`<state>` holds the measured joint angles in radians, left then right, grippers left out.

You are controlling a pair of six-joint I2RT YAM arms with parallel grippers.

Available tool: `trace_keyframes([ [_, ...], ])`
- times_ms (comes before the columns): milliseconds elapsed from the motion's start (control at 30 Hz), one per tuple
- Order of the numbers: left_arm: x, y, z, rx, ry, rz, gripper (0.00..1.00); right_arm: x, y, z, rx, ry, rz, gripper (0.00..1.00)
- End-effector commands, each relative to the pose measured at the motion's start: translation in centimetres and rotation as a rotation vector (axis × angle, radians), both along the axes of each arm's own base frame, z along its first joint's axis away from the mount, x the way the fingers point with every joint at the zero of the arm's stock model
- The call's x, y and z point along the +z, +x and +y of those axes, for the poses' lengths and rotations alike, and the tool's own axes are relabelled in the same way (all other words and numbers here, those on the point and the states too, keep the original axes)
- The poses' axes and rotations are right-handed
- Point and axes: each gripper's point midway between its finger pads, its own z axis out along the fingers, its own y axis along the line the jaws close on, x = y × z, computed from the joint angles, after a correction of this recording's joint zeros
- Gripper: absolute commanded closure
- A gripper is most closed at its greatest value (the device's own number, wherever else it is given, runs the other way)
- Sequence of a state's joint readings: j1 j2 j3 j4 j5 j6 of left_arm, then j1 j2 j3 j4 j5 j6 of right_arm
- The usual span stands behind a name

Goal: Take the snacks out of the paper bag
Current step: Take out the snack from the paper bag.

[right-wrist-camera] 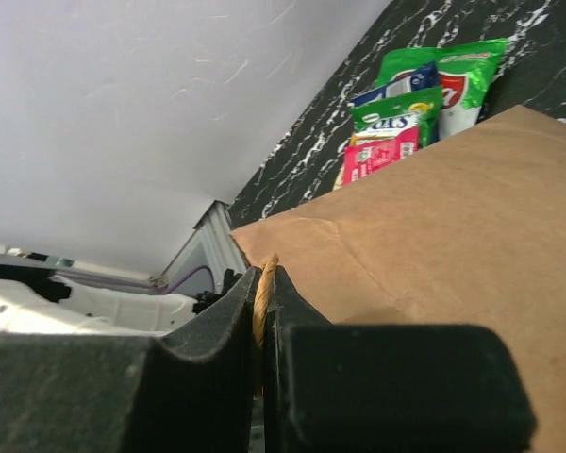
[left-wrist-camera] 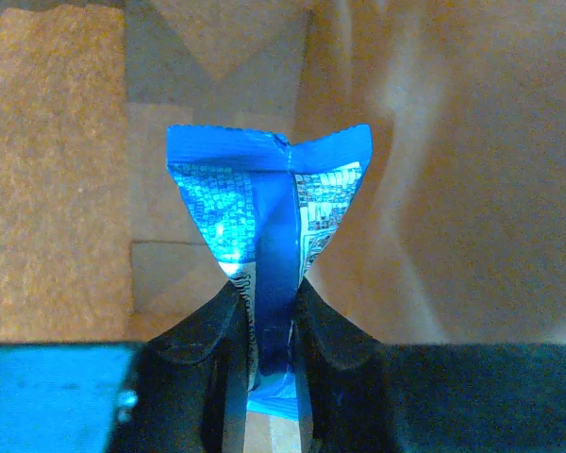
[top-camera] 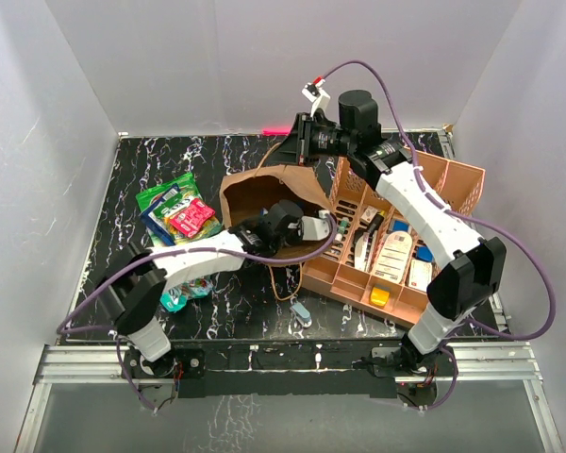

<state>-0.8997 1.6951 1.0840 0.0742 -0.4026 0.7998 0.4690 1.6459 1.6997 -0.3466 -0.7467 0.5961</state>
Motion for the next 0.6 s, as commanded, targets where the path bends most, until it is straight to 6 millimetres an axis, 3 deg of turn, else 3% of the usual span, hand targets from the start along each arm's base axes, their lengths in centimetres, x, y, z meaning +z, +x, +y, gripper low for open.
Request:
trace_keyframes([
  [0, 2.9, -4.5, 1.4, 0.012, -0.08, 0.115, 0.89, 1.2, 2.1, -0.5, -0.064, -0.03, -0.107, 0.93],
  [133, 5.5, -8.2, 2.1, -0.019, -0.158, 0.193, 0.89, 0.9, 2.6, -0.8, -0.08, -0.035, -0.104, 0.93],
  [300, 10.6, -12.4, 2.8, -0.067, -0.342, 0.274, 0.89, 0.7, 2.6, -1.2, -0.095, -0.03, -0.108, 0.93],
  [467, 17.5, -15.1, 3.6, -0.099, -0.553, 0.289, 0.9, 0.6, 3.0, -2.1, -0.135, -0.04, -0.113, 0.93],
  [567, 22.0, -15.2, 4.7, -0.071, -0.679, 0.22, 0.89, 0.5, 2.9, -2.6, -0.151, -0.043, -0.112, 0.93],
])
